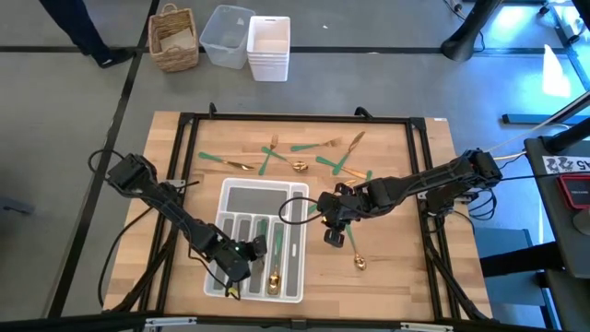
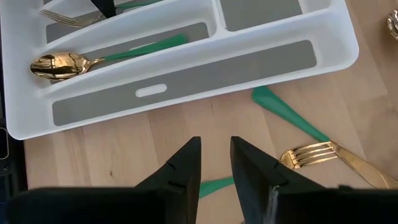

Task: Sort silverware
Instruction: Put the fork in the silverware tray

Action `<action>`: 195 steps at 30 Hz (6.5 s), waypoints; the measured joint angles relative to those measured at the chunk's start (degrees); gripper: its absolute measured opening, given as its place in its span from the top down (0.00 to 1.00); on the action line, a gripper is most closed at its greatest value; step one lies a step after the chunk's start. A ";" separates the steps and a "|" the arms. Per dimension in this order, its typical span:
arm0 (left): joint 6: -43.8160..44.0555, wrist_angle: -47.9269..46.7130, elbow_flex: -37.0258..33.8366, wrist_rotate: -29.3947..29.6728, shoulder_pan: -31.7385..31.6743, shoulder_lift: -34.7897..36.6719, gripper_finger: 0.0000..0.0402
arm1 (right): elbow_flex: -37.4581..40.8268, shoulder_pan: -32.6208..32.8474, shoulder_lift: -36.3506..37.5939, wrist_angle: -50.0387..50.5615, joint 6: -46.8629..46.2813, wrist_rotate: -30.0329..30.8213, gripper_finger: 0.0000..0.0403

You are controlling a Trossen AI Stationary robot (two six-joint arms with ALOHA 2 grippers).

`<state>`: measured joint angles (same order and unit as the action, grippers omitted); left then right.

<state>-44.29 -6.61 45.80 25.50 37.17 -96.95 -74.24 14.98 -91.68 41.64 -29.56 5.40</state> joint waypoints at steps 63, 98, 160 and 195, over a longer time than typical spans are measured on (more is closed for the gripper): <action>30.73 -9.55 -0.09 6.07 3.34 22.60 0.73 | 5.09 -3.76 -16.28 2.83 -35.11 1.12 0.78; 35.05 -10.68 -0.07 6.93 3.45 23.86 0.73 | 8.29 -3.76 -16.96 -1.15 -32.16 1.56 0.95; 89.71 -40.89 -0.07 11.19 3.38 48.50 0.73 | -13.27 -3.69 -18.49 18.95 9.04 -8.49 0.76; 88.84 -40.81 -0.07 11.21 3.38 48.48 0.73 | 5.60 -3.76 -18.18 -1.56 10.37 -13.54 0.84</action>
<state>44.56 -47.42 45.74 36.71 40.56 -48.47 -68.64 11.22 -109.86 40.07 -19.19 -8.14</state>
